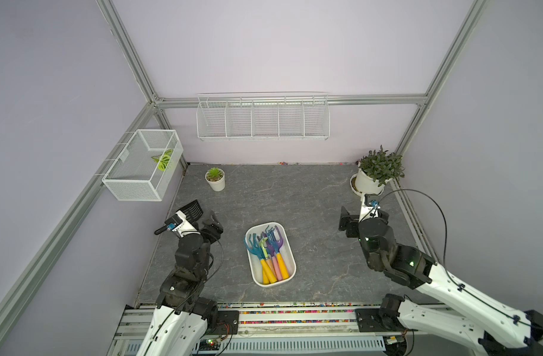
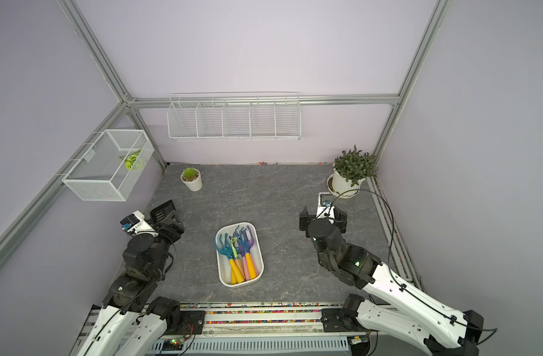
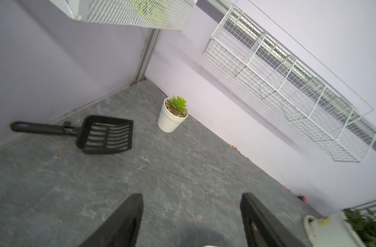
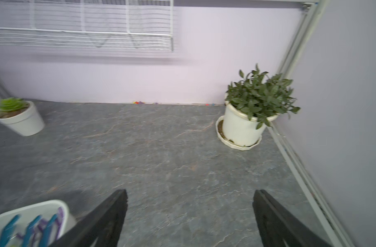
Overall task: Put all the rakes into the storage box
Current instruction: Reset both arms
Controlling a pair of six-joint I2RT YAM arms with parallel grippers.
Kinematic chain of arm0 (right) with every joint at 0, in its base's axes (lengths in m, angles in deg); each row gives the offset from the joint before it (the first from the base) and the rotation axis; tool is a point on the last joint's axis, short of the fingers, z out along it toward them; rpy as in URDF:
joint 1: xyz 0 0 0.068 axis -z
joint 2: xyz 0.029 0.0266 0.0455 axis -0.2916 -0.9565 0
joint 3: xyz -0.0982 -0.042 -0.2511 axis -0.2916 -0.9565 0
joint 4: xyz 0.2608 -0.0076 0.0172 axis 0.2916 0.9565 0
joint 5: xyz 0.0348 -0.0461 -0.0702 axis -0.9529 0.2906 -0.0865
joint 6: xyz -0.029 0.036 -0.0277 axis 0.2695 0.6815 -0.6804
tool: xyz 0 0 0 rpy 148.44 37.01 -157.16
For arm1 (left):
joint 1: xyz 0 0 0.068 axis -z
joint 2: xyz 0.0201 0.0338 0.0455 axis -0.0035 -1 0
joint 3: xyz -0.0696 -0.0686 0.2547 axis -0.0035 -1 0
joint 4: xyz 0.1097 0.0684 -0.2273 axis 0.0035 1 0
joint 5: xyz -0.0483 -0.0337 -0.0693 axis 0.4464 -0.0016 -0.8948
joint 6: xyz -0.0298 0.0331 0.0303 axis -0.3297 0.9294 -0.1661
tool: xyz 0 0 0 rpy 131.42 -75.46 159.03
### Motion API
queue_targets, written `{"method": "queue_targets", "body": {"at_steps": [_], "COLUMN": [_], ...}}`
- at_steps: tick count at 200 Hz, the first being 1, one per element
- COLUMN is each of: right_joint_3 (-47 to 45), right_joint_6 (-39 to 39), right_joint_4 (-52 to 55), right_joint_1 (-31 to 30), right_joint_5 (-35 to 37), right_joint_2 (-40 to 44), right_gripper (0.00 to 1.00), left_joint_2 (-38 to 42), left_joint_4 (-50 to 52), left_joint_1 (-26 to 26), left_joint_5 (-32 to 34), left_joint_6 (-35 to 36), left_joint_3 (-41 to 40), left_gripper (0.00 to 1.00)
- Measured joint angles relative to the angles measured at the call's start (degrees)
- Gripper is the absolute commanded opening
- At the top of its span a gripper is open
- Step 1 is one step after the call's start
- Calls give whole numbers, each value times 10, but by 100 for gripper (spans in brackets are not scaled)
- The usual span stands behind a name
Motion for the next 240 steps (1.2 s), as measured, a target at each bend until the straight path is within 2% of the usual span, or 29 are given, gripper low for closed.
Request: {"method": "queue_targets", "body": {"at_steps": [26, 51, 66, 93, 146, 170, 200, 240], "right_joint_3": [-64, -127, -153, -201, -260, -252, -229, -196], "right_joint_6": [-30, -43, -45, -50, -62, -64, -75, -101], "right_joint_4": [-54, -101, -129, -201, -353, -387, -436, -499], "right_joint_1": [111, 212, 257, 316, 364, 372, 380, 384], "right_joint_5": [-35, -66, -77, -92, -111, -120, -133, -156], "right_joint_2": [5, -13, -36, -91, -198, -243, -293, -356], "right_gripper": [97, 97, 97, 97, 97, 97, 97, 98], "left_joint_2": [-39, -125, -179, -271, -434, -494, -525, -555], "left_joint_4": [-78, -151, -193, -269, -435, -442, -450, -490], "left_joint_1": [-1, -11, -24, -55, -98, -118, -139, -170], "left_joint_5": [43, 72, 78, 79, 62, 39, 2, -47], "left_joint_6": [70, 120, 137, 156, 176, 182, 197, 217], "left_joint_3": [-54, -78, -91, -106, -106, -69, -20, -18], "left_gripper": [90, 95, 100, 100, 100, 100, 100, 100]}}
